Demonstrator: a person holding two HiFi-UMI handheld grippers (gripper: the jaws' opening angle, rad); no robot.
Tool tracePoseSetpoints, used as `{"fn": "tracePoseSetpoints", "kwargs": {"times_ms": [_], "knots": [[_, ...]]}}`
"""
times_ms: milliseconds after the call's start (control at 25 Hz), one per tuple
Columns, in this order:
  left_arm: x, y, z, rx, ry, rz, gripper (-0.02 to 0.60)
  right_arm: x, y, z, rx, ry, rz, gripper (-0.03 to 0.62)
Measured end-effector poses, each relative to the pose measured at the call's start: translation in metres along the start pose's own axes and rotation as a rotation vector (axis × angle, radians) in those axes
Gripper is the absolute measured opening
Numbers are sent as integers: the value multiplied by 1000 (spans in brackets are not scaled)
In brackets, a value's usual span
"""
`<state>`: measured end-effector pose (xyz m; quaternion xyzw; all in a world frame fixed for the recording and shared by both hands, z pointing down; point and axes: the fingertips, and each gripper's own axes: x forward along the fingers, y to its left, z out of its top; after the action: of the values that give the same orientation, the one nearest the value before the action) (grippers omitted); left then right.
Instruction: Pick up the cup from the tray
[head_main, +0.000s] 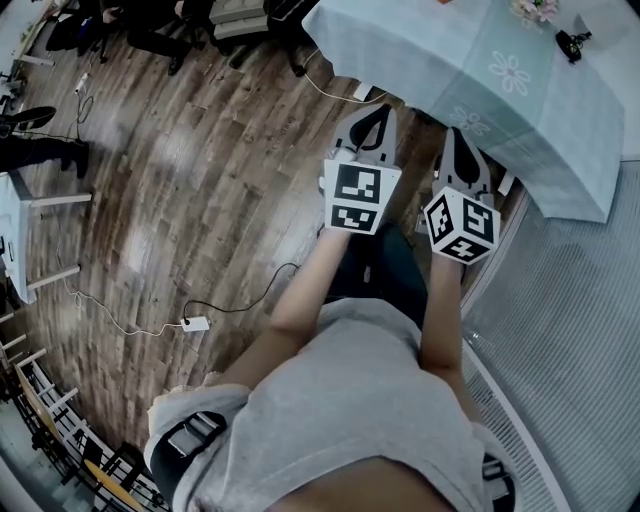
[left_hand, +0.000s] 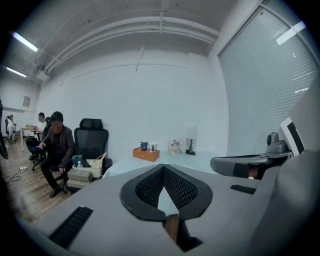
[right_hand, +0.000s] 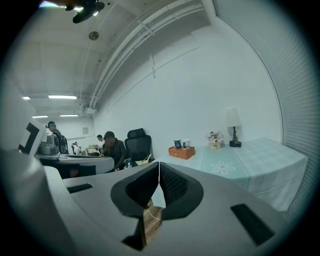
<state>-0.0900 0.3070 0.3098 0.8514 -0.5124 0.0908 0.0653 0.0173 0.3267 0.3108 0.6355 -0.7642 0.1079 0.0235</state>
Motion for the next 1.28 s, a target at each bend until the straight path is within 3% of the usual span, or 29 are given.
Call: {"fn": "tracePoseSetpoints", "kwargs": {"times_ms": [400,920,1280], "knots": [[69,16,7,-5,15,7,6,66,-29,8,2,12,9,9],[188,50,52,-9,18,77,6,192,-82,58,0,9,73,8],[264,56,68,-14,19,85,6,258,-123,72,6,15,90,8]]}}
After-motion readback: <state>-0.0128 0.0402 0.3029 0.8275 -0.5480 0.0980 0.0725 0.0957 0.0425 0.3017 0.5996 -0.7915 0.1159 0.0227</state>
